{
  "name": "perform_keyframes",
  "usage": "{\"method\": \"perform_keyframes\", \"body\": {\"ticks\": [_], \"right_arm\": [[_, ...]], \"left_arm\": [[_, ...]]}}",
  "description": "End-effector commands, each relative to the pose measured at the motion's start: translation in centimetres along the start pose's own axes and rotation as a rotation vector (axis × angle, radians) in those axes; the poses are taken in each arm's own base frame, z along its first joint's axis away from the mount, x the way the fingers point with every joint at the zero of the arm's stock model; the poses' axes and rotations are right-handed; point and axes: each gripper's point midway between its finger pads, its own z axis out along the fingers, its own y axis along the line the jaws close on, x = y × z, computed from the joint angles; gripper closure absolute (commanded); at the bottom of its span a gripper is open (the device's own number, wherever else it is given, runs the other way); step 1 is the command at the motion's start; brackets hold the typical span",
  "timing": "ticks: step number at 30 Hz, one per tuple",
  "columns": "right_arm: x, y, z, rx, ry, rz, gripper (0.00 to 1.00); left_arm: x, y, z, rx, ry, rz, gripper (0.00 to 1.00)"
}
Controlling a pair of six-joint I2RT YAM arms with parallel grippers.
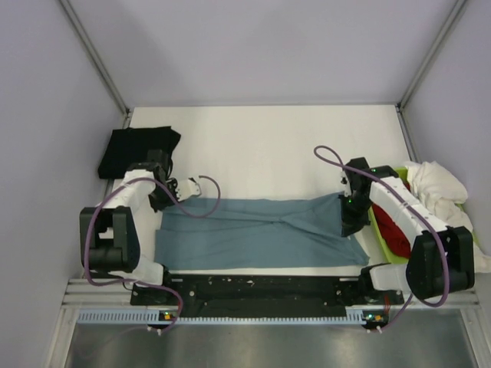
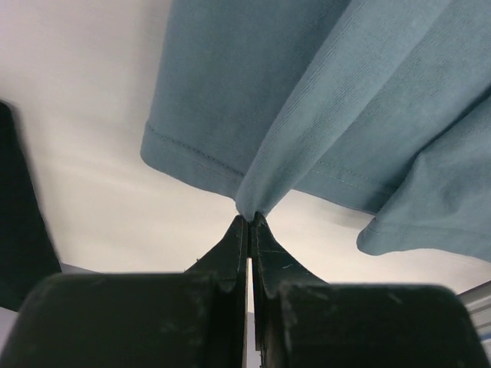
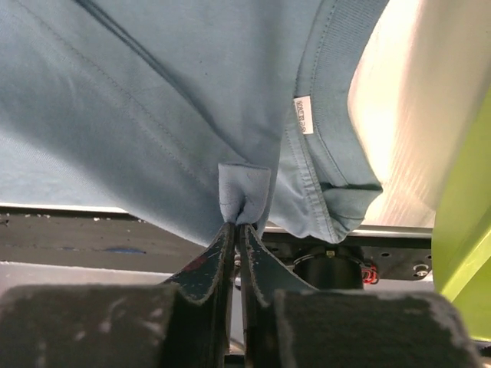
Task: Fold and stack the t-shirts
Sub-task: Fold the other side of the tshirt into a rectangle
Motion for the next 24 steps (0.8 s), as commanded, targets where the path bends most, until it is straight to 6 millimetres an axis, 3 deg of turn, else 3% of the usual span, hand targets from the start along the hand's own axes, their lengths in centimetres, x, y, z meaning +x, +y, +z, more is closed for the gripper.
{"method": "perform_keyframes", "body": {"ticks": [1,2,3,4,6,9,13,15,19,24], "right_arm": [[-0.1,-0.7,0.3,0.048,0.015,0.025,0.85],[-0.1,-0.7,0.3,0.05,0.016,0.023,0.67],[-0.1,-0.7,0.4,0.052,0.022,0.024,0.56],[-0.3,-0.7,0.2,0.049,0.013,0.024,0.52],[-0.8,-0.6,-0.4,0.049,-0.012,0.024,0.49],[-3.2,0.1,-2.8,0.043,-0.139,0.0,0.5],[-6.7,5.3,-5.4,-0.055,-0.339,-0.211,0.53],[-7.6,7.9,-4.4,-0.137,-0.343,-0.266,0.53],[-10.1,8.8,-1.0,-0.119,-0.296,-0.26,0.55],[-12.0,10.9,1.2,-0.187,-0.294,-0.299,0.55]], "left_arm": [[1.7,-0.4,0.6,0.022,0.088,0.057,1.0],[2.1,-1.0,0.9,0.044,0.103,0.065,0.95],[2.3,-1.2,1.0,0.05,0.11,0.064,0.84],[2.2,-1.2,0.9,0.05,0.107,0.05,0.7],[1.8,-0.9,0.0,0.049,0.09,0.038,0.6],[1.0,-0.3,-2.4,0.041,0.06,0.031,0.53],[-0.3,-0.7,-5.5,0.08,-0.006,0.032,0.51],[-0.9,-1.1,-6.2,0.097,-0.038,0.035,0.52],[-2.3,0.0,-5.5,0.045,-0.1,-0.082,0.54],[-2.5,-0.1,-3.5,0.035,-0.106,-0.183,0.53]]}}
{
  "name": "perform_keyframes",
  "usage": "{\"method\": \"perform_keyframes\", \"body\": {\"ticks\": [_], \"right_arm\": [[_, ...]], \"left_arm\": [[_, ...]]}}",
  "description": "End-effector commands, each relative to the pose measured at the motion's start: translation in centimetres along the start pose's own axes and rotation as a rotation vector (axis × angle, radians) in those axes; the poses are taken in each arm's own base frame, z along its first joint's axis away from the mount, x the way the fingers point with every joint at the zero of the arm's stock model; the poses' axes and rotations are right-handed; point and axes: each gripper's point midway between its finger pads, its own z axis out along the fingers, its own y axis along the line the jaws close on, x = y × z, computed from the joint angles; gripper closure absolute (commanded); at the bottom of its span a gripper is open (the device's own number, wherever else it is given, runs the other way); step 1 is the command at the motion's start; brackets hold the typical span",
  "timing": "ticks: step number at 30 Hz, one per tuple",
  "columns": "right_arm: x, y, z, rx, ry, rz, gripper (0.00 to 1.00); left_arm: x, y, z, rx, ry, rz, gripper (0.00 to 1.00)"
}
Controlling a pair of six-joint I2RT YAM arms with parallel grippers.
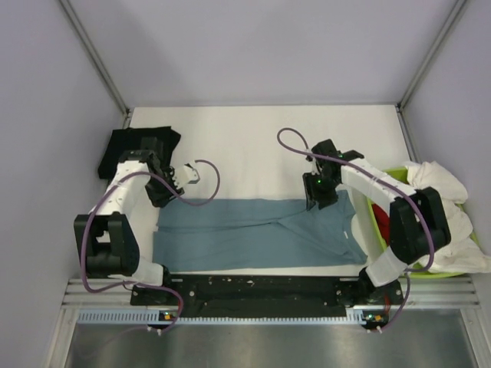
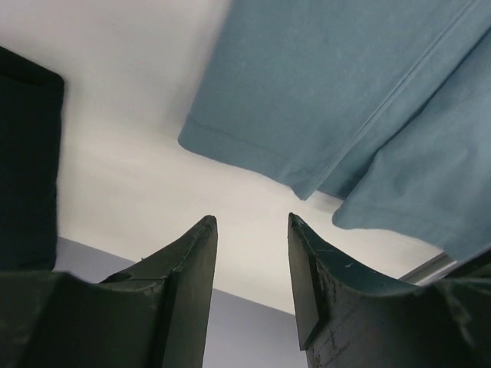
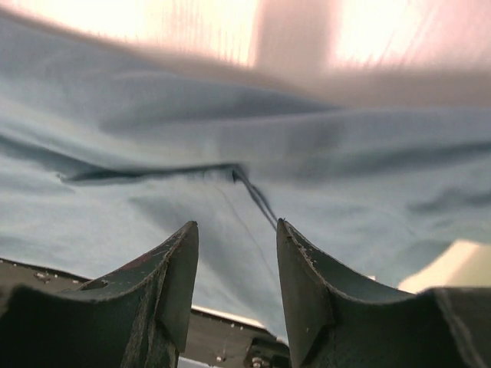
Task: Fold and stack the t-shirts
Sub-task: Fold the other side of the tshirt into a rectangle
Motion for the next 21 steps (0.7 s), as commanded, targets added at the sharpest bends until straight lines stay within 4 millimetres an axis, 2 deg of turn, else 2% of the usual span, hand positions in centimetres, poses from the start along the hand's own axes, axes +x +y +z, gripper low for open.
{"method": "perform_keyframes", "body": {"ticks": [1,4,7,12,21], "right_arm": [[-3.3,1.7,1.4,-0.082,-0.09,-0.046,0.55],[-2.8,1.7,3.0,-0.088,-0.043,-0.032,0.54],[-2.1,1.0,4.1,-0.054,-0.015,-0.025,0.55],[-0.7,1.7,4.6,-0.092,0.018,-0.023,0.62],[0.4,2.4,4.3,-0.127,0.033,-0.013,0.97]], "left_arm": [[-0.8,-0.9,1.6,0.021,-0.052,-0.107,0.53],[-0.7,-1.2,2.1,0.035,-0.048,-0.133,0.53],[-0.5,-0.9,2.3,0.027,-0.032,-0.147,0.53],[-0.7,-0.5,1.8,0.016,-0.034,-0.141,0.53],[-0.5,-0.4,1.9,0.025,-0.02,-0.141,0.53]]}}
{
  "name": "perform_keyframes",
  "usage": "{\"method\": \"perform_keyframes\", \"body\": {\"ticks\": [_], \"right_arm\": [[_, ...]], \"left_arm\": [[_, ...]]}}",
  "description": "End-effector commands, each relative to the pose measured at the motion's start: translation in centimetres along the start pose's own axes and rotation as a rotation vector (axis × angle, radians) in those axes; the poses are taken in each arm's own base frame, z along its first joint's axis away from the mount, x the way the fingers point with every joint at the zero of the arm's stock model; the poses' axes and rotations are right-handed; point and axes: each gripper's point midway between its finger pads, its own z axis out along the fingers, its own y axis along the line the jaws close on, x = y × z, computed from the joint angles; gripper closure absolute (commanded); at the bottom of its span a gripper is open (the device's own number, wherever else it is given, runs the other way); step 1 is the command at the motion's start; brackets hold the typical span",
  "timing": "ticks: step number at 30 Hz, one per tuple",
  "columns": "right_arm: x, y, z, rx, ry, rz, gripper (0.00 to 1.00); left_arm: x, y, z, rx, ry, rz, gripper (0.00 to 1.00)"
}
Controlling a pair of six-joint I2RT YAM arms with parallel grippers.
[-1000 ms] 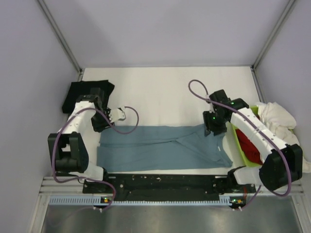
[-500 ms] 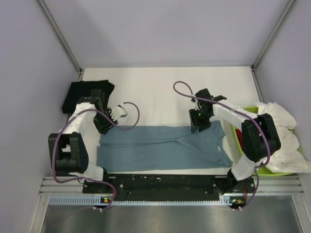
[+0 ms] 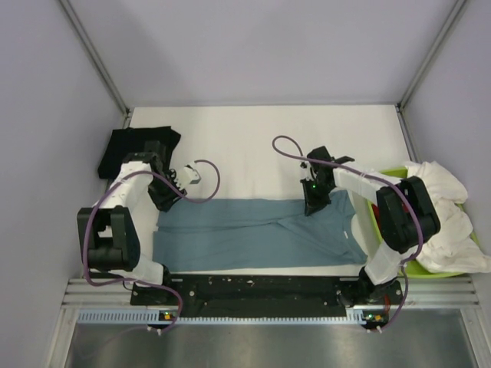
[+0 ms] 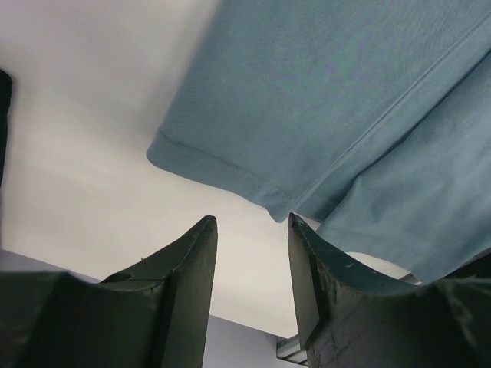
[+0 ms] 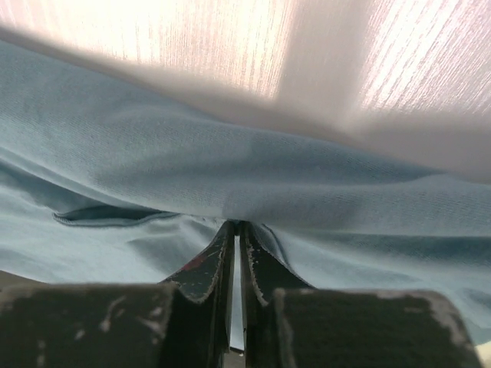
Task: Fold and stack the t-shirts
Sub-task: Fold the other side of the tshirt into a rectangle
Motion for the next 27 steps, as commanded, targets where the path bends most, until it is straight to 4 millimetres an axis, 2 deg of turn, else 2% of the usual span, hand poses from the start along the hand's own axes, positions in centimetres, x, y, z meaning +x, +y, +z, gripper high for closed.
{"method": "perform_keyframes", "body": {"ticks": [1,4,7,9,14,16,19,23,26,27], "right_arm": [[-0.1,1.3,-0.8,-0.049,-0.031,-0.014,1.0],[0.0,1.9,-1.8,-0.066,-0.041,-0.022,1.0],[1.2,3.2,-3.0,-0.093,-0.029,-0.075,1.0],[2.8,4.8,-3.4,-0.149,0.0,-0.117,1.0],[8.6,8.1,-4.2,-0.262,0.163,-0.233,1.0],[10.0,9.3,-4.6,-0.317,0.202,-0.275,1.0],[12.1,10.3,-4.6,-0.349,0.288,-0.314,1.0],[13.8,10.6,-3.9,-0.348,0.364,-0.332,1.0],[13.4,10.8,-3.4,-0.33,0.361,-0.339,0.89],[13.1,11.2,-3.6,-0.339,0.351,-0.351,0.8]], "left_arm": [[-0.7,0.7,-0.5,-0.017,-0.018,-0.003,0.53],[-0.6,0.7,-0.5,-0.018,-0.015,-0.002,0.53],[-0.5,0.8,-0.4,-0.021,-0.012,-0.001,0.53],[-0.5,0.8,-0.4,-0.025,-0.012,0.002,0.53],[-0.5,1.0,-0.5,-0.032,-0.015,0.003,0.53],[-0.5,1.1,-0.5,-0.04,-0.014,0.009,0.53],[-0.6,1.3,-0.6,-0.048,-0.012,0.008,0.54],[-0.6,1.3,-0.4,-0.043,-0.015,0.008,0.54],[-0.5,1.1,-0.3,-0.041,-0.012,0.008,0.54],[-0.4,1.1,-0.3,-0.041,-0.01,0.011,0.54]]}}
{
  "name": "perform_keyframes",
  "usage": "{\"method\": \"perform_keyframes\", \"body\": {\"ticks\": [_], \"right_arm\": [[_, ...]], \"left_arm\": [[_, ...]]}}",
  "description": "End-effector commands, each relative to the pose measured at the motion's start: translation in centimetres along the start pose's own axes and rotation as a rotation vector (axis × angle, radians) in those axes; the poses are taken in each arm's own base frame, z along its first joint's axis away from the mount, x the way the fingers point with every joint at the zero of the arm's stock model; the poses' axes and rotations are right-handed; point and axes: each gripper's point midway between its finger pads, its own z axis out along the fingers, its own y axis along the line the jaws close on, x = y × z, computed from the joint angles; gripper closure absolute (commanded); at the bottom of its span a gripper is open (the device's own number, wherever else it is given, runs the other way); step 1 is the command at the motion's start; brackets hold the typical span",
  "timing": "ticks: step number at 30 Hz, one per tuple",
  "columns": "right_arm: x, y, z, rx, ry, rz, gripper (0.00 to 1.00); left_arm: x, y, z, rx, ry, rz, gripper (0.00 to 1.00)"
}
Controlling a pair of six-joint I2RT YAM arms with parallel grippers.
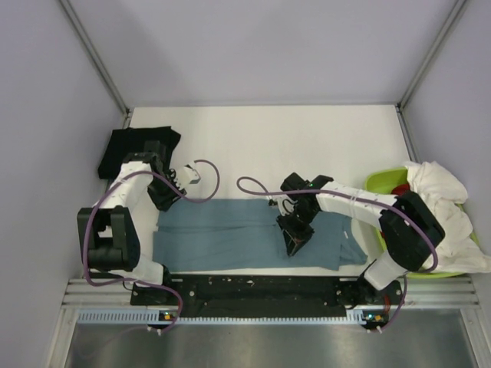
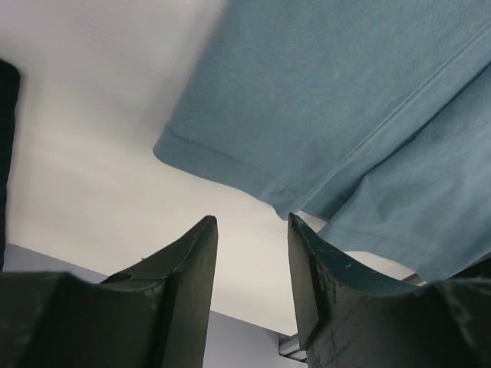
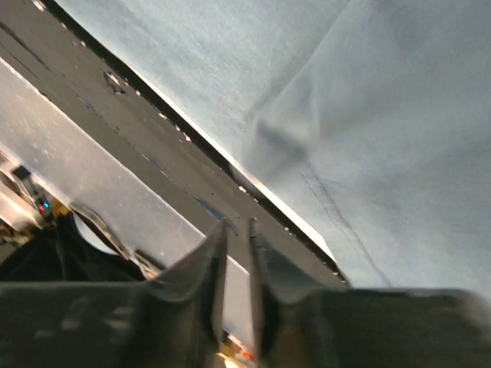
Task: Fold and stack the t-shirts
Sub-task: Fold the other side of the tshirt into a rectangle, then rotate the tshirt 75 degrees
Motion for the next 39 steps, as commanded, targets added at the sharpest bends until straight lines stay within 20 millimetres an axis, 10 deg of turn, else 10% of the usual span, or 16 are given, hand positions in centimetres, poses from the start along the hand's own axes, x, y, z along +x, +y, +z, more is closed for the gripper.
{"method": "perform_keyframes", "body": {"ticks": [1,6,12,21,27,31,35,39], "right_arm": [[-0.6,1.6,0.0,-0.042,0.011,-0.047,0.69],[-3.6,3.6,-3.5,-0.028,-0.155,-0.177,0.55],[-6.1,-11.0,-9.1,0.259,-0.425,0.457,0.85],[-7.3,-22.6,-10.1,0.494,-0.517,0.727,0.95],[-12.7,-29.4,-11.7,0.714,-0.43,0.694,1.0],[-22.5,-31.4,-15.3,0.677,-0.544,0.618,1.0],[-32.4,-28.5,-19.3,0.545,-0.741,0.445,1.0],[-33.9,-25.1,-26.3,0.582,-0.922,0.373,0.9]], "left_arm": [[-0.6,0.8,-0.2,-0.029,-0.021,0.013,0.54],[-0.3,0.9,-0.5,-0.044,-0.014,0.012,0.54],[-2.5,2.6,-0.2,-0.103,-0.103,-0.089,0.56],[1.1,4.8,4.9,-0.212,0.087,-0.188,0.6],[3.5,4.1,5.3,-0.199,0.138,-0.244,0.6],[3.9,1.8,4.0,-0.126,0.115,-0.234,0.59],[1.0,0.3,1.7,-0.039,-0.029,-0.233,0.58],[-0.7,1.4,1.0,-0.043,-0.077,-0.291,0.57]]}}
